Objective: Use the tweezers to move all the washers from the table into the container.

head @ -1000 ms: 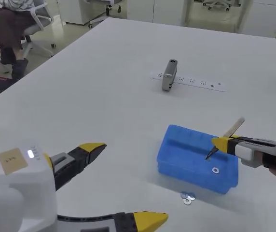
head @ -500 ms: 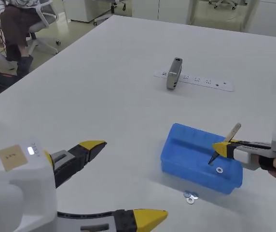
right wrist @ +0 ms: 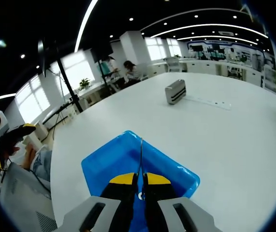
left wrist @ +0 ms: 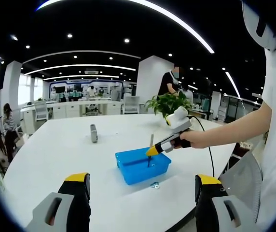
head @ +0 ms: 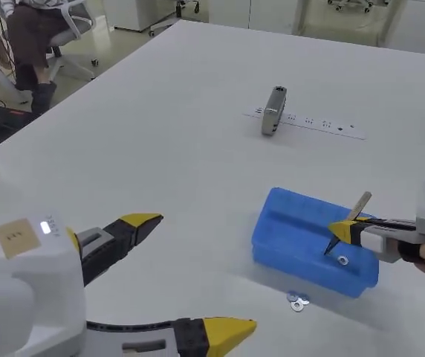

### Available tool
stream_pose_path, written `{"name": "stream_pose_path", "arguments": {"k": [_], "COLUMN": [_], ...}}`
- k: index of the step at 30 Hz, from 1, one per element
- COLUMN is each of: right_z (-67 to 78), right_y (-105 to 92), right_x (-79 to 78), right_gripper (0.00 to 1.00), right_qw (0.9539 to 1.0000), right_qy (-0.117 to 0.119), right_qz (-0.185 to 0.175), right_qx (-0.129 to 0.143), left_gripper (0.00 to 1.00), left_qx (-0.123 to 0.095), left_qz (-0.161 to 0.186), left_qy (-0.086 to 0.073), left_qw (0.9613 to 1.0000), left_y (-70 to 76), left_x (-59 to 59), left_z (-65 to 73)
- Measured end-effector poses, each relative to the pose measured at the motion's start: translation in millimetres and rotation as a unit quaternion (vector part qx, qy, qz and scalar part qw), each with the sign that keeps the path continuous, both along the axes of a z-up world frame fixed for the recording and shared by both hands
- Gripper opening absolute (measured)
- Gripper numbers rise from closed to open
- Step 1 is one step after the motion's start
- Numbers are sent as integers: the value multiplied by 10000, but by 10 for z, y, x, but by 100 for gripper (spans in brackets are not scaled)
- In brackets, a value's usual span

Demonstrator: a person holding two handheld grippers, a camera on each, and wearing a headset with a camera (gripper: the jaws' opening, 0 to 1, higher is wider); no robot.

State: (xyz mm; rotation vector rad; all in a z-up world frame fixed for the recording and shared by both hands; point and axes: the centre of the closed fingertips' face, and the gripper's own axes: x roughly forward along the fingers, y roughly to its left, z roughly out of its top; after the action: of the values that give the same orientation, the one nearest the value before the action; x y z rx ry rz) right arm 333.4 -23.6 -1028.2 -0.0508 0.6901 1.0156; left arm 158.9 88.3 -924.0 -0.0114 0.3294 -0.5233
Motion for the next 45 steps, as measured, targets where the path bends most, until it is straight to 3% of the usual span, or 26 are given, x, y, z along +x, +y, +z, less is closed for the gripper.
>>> {"name": "stream_pose_path", "arguments": {"k": [10,45], "right_z": [-29,29], "right_y": [11,19], "right_x": [-27,-45], "right_gripper": [3,4], "right_qw": [9995,9995], "right_qy": [-166,-240], "right_qz": [179,202], "right_qx": [-177,-52], "left_gripper": [92,92], "left_qx": [-9,1], "left_qz": [-24,-29], "left_qy": [-2,16], "left_qw": [10000,10000], "left_y": [-24,-20], "left_x": [14,4], "left_z": [2,-8]}}
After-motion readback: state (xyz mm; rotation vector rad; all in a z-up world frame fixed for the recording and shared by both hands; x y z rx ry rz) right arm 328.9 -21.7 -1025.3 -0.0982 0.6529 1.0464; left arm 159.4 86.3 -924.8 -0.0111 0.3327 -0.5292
